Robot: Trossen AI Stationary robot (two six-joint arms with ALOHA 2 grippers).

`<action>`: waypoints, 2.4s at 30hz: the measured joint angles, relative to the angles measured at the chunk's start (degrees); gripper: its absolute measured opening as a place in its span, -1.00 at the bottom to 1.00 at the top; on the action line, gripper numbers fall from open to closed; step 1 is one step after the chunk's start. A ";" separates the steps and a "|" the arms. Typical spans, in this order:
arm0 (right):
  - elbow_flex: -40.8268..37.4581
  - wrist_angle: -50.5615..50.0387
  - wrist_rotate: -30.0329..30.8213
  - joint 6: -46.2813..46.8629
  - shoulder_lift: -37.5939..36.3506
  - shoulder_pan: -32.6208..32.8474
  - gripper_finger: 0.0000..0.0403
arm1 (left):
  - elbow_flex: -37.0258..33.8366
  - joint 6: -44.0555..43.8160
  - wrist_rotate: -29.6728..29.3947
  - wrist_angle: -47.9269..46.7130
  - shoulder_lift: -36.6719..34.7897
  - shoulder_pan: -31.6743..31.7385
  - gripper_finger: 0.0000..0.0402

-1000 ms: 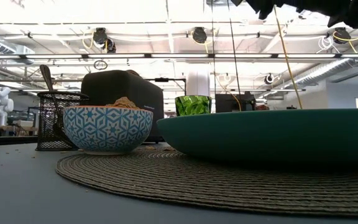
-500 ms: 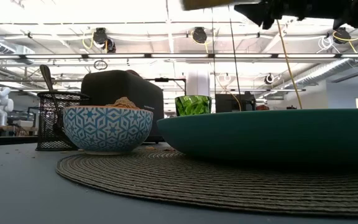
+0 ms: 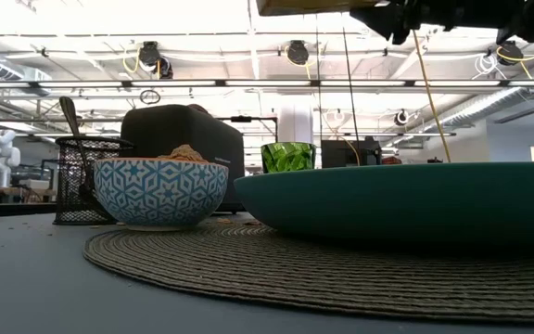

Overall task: Arrange a breakfast setting
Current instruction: Pour the cereal into the orange bowl

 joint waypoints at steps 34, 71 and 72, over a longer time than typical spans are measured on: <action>0.09 -0.45 -0.36 -0.02 -0.66 0.04 0.86 | -0.15 18.55 -27.21 -16.61 -22.12 -0.06 -0.82; 0.09 -0.34 -0.29 0.00 -0.66 0.04 0.86 | -47.97 -3.15 -37.09 -22.48 -59.06 16.67 -0.86; 0.09 -0.32 -0.29 0.00 -0.66 0.04 0.86 | -49.24 -4.66 -37.05 -22.48 -59.10 17.24 -0.86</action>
